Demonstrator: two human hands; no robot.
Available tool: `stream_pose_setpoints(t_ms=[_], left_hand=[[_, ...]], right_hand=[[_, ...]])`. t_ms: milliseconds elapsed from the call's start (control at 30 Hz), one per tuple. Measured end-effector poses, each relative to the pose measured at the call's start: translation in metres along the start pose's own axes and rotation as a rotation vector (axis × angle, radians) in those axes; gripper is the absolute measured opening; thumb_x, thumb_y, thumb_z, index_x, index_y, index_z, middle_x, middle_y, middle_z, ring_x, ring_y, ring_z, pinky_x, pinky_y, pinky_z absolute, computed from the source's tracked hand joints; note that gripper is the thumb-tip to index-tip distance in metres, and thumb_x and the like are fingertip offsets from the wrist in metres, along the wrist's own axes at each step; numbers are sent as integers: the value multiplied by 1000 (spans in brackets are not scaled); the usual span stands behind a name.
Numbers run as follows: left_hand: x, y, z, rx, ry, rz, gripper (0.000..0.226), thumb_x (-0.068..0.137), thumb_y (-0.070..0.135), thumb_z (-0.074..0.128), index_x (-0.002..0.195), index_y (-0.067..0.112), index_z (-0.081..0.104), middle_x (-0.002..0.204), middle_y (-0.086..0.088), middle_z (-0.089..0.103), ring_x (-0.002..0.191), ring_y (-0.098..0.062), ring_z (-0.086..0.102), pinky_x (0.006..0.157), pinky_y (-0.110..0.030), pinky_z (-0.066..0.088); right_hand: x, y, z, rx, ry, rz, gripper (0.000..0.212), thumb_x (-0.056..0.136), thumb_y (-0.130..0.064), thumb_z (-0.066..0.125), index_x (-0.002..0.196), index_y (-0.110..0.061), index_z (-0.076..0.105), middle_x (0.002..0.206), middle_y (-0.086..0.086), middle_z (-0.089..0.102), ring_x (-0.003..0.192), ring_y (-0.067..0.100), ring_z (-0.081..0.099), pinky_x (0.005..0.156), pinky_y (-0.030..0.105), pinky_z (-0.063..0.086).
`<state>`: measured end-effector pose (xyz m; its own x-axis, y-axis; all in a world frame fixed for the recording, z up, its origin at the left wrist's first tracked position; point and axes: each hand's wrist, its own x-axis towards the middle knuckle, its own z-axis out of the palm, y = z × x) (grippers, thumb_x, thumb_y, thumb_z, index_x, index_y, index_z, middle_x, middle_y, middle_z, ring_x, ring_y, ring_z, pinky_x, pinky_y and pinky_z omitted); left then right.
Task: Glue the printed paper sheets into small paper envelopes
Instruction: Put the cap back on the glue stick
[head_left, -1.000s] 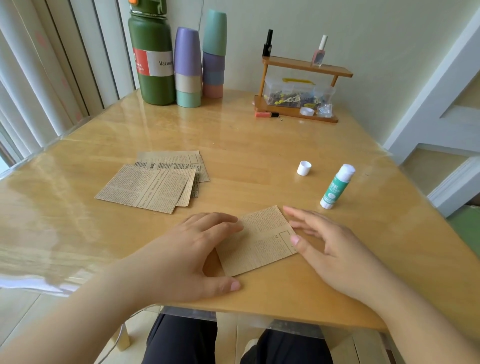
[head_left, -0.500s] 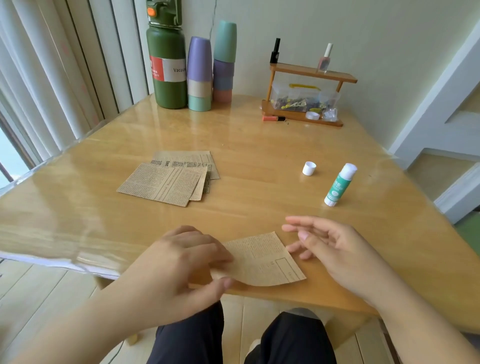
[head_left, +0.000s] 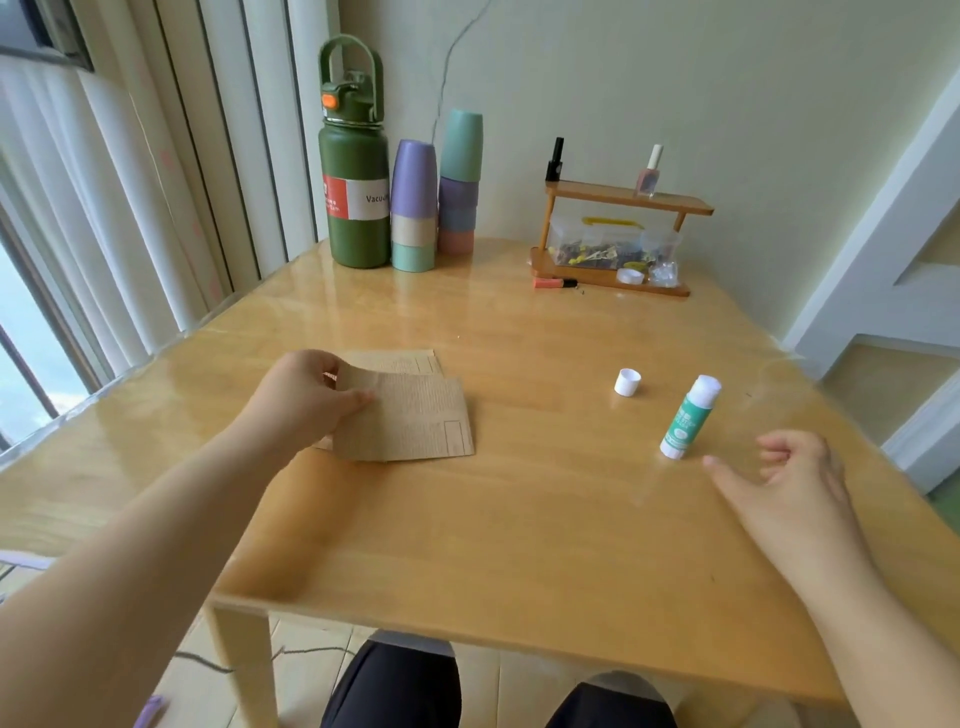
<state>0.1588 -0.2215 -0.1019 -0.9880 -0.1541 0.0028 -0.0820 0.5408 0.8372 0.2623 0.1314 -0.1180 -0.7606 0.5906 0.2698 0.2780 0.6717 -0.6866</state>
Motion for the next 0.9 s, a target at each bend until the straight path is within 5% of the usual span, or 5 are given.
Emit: stream_pose_setpoints(t_ms=[200,300,400,633,900], left_hand=[[10,-8,9,424,29,76,58,78,27,68,131,13,48,107,-4,53,94,-24,54,70,-31,47],[8,-10,17,543,81,155,62,78,31,70,133,16,46,125,-8,41,120,-28,37,92,-38,39],[0,0,27,556,144,308,55,81,27,69,130,16,49,121,-7,43,113,-26,41,89,-35,39],[-19,59,73,49,-219,568,24,82,31,69,104,31,62,89,12,61,76,-2,55,69,-17,45],[3,102,112,-647,-833,283,43,86,46,53,116,16,62,76,2,50,80,-18,52,77,-27,46]], right_hand=[[29,5,11,48,-253,77,92,73,-37,78,146,-15,26,145,-1,41,130,16,42,102,33,36],[36,3,21,64,-330,51,75,74,-37,77,137,-21,41,137,-6,49,125,14,47,100,35,40],[38,0,30,79,-362,1,33,80,-32,71,109,-22,59,111,-8,64,106,16,60,90,36,48],[33,-30,32,461,-523,-138,13,93,-24,57,105,-25,59,90,-4,68,76,4,66,69,22,49],[38,-87,47,999,-879,84,43,77,-40,61,99,-3,64,65,-1,55,52,6,39,45,14,31]])
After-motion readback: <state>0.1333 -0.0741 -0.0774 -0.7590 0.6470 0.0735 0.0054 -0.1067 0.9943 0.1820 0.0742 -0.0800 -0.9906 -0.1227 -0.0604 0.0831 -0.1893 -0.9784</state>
